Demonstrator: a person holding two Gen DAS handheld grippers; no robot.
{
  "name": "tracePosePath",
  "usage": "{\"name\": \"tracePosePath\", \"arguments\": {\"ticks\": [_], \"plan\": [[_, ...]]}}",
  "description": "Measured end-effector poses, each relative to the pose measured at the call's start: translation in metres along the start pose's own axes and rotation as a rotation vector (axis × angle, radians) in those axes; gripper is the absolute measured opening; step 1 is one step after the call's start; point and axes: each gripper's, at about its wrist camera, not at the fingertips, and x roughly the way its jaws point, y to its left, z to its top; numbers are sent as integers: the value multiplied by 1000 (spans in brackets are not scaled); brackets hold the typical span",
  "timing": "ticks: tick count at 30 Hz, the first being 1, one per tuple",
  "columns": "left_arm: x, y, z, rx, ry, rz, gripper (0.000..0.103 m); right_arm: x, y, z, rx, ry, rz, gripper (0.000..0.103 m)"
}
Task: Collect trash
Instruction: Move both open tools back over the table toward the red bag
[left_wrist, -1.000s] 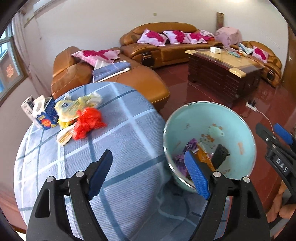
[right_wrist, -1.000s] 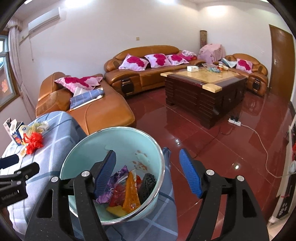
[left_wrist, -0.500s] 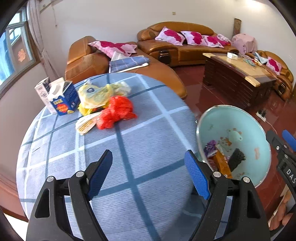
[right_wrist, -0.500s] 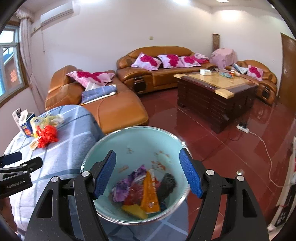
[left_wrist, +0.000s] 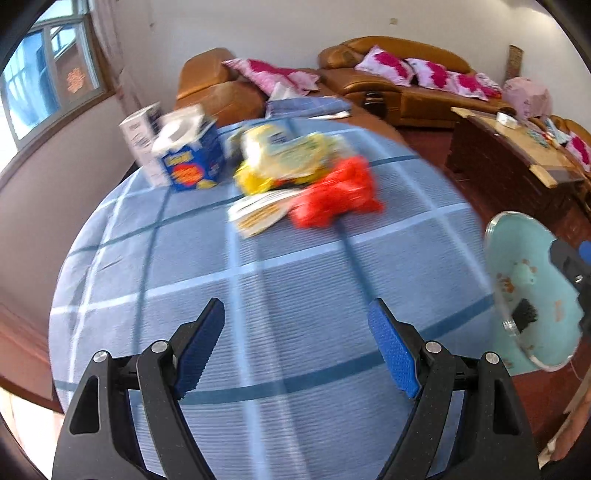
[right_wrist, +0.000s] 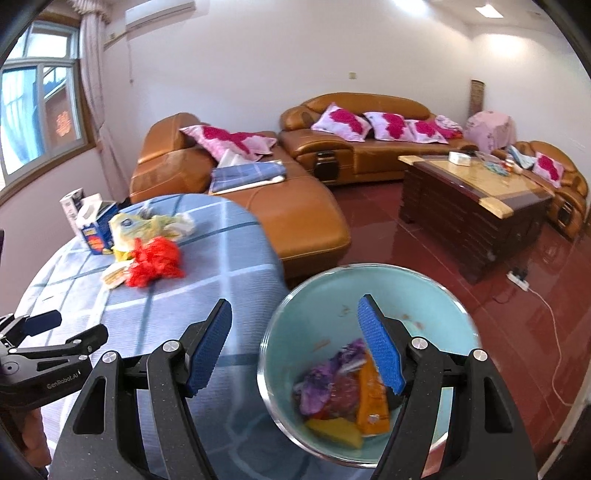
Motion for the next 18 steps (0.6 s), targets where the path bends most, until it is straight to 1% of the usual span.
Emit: {"name": "tracePosePath", "arguments": {"ticks": [8,13,18], "plan": [[19,62,-5,-117,46,76,79,26,36,5,-38,43,61,69],[24,83,-2,-140,38,107,79,37,55,14,-45,53,107,69],[31,96,4,-151,41,111,79,64,86,32,-28,81,188,69]]}}
